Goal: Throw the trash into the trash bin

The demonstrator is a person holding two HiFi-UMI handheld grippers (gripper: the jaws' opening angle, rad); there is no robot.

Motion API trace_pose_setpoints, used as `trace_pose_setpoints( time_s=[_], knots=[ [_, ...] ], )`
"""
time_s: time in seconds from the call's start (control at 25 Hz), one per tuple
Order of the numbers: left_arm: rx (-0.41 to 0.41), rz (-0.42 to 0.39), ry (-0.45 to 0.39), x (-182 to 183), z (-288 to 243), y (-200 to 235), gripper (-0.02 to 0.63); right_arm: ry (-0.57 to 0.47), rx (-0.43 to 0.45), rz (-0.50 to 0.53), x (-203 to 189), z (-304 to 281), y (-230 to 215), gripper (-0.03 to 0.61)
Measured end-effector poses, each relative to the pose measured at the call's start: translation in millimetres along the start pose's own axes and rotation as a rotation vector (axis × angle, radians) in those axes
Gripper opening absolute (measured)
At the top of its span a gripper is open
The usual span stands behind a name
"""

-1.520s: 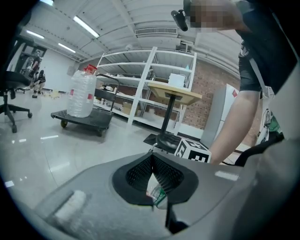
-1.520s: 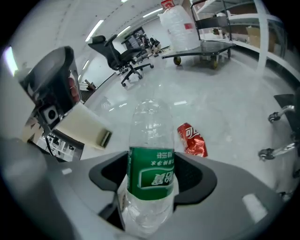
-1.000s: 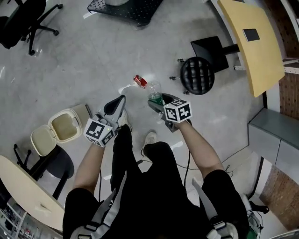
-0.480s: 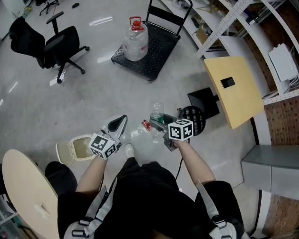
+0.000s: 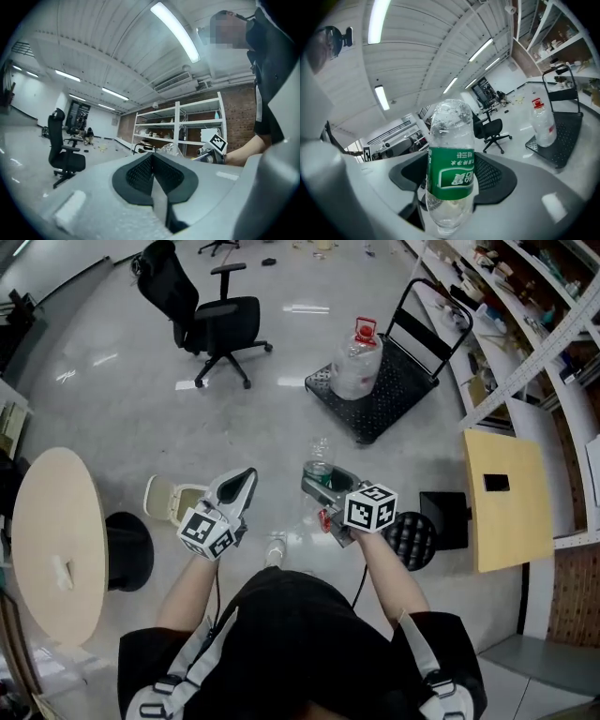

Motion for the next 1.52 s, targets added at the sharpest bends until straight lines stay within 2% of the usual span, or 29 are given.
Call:
trace_pose_setpoints(
  time_s=[0.24,0.44,0.56,0.96,1.24,1.52],
  knots=[
    [0.214,-0.026,0.002,6,77,-18,0.002,0.097,0.174,0.045,-8,-33,35,0.308],
    [0.365,-0.055,-0.007,27,146,-5,0.002,0.146,0.292,0.068,-18,-70,97,0.308],
    [0.444,-0.048,-0.015,27,187,6,0.002,0.174,0.342,0.109,-28,-97,134,0.308],
    [0.59,-0.056,-0.021,21,293,66,0.002,0.257,0.444,0.169,-52,-215,213,0.309],
    [0.696,-0.064,0.005,9,376,115,0.002,0.294,0.503,0.199,-83,-300,270,0.31],
    [0.745,-0.022,0.032,-10,414,132,0.002,0.355,0.485,0.211,-117,-351,283,0.31]
  ],
)
Point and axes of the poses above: the fingertips, and each gripper's own axes: z backward along the fingers, y to its left, x out of its top, the point moved 8 cm from there along z, backward along the fingers, and after that the axes turned 10 degrees about -z, right-handed, at the moved point
